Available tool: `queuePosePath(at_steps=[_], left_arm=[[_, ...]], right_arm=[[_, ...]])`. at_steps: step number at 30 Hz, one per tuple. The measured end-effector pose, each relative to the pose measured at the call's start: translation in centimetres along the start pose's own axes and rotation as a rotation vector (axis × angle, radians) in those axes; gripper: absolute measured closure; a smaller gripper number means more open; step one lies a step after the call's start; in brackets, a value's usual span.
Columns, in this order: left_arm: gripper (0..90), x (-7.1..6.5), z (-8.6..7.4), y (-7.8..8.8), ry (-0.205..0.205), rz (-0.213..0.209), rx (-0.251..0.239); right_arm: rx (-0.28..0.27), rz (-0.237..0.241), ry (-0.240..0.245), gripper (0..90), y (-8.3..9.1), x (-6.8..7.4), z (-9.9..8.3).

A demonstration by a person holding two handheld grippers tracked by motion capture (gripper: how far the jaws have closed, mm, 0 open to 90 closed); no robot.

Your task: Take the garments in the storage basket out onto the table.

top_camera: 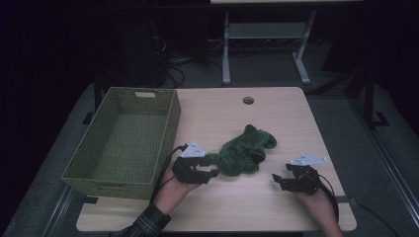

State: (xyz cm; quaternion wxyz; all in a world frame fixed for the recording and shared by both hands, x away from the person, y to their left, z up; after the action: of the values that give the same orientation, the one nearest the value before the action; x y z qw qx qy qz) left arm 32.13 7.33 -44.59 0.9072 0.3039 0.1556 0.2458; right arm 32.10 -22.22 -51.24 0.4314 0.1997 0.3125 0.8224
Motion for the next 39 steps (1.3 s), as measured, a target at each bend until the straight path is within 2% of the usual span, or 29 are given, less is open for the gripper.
queuePosePath(at_steps=[1,2,3,4,5,10,12,17,18,22,23,27,30,34,39], left_arm=[[50.8,-0.1,-0.1,-0.1,-0.002,-0.002,0.003],[50.8,-0.2,-0.3,-0.3,-0.003,-0.004,0.007],[50.8,-0.2,-0.4,-0.4,-0.004,-0.007,0.01],[50.8,-0.3,-0.6,-0.6,-0.006,-0.009,0.015],[50.8,-0.3,-0.7,-0.7,-0.011,-0.008,0.018],[50.8,-0.2,-1.0,-1.2,-0.013,-0.012,0.032],[50.7,-0.1,-1.0,-1.2,-0.016,-0.012,0.035],[50.8,-0.2,-0.9,-1.2,-0.016,-0.009,0.028],[50.8,-0.2,-0.9,-1.2,-0.02,-0.009,0.026],[50.8,-0.5,-0.8,-1.2,-0.029,-0.013,0.024],[50.8,-0.6,-0.7,-1.3,-0.028,-0.015,0.025],[50.8,-1.2,-0.4,-1.6,-0.031,-0.026,0.013],[50.8,-1.8,0.1,-2.3,-0.049,-0.039,0.011],[50.8,-2.5,0.7,-3.5,-0.081,-0.049,0.02],[50.8,-3.2,1.1,-5.5,-0.085,-0.067,0.023]], right_arm=[[0.0,0.0,0.0,33.0,0.0,0.0,0.0],[-0.012,0.04,-0.004,37.9,-0.1,0.7,0.4],[-0.012,0.04,-0.004,37.9,-0.1,0.7,0.4],[-0.026,0.075,0.002,41.5,-0.2,1.4,0.8],[-0.026,0.075,0.002,41.5,-0.2,1.4,0.8],[-0.043,0.139,0.035,48.6,-1.2,3.1,1.8],[-0.021,0.167,0.031,50.6,-2.0,3.6,2.1],[-0.001,0.193,0.014,54.3,-3.2,4.0,2.5],[-0.004,0.196,0.016,56.5,-3.4,3.9,2.6],[-0.005,0.194,0.02,79.9,-3.7,3.9,3.0],[-0.008,0.197,0.02,82.2,-3.6,3.8,3.1],[-0.013,0.204,0.022,84.6,-2.9,3.7,3.2],[-0.027,0.212,0.022,84.6,-2.1,3.6,3.3],[-0.034,0.217,0.021,84.6,-1.5,3.6,3.3],[-0.047,0.224,0.024,84.6,-1.1,3.6,3.3]])
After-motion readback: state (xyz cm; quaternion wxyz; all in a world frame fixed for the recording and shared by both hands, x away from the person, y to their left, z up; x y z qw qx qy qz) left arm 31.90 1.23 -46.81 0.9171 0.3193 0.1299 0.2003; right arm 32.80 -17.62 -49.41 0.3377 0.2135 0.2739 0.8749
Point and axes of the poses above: each handheld gripper's, and its own axes: y roughly backward along the jaws, z roughly out of its top, x roughly to its left, the point moved 6 cm from there along -y, roughly forward along the jaws
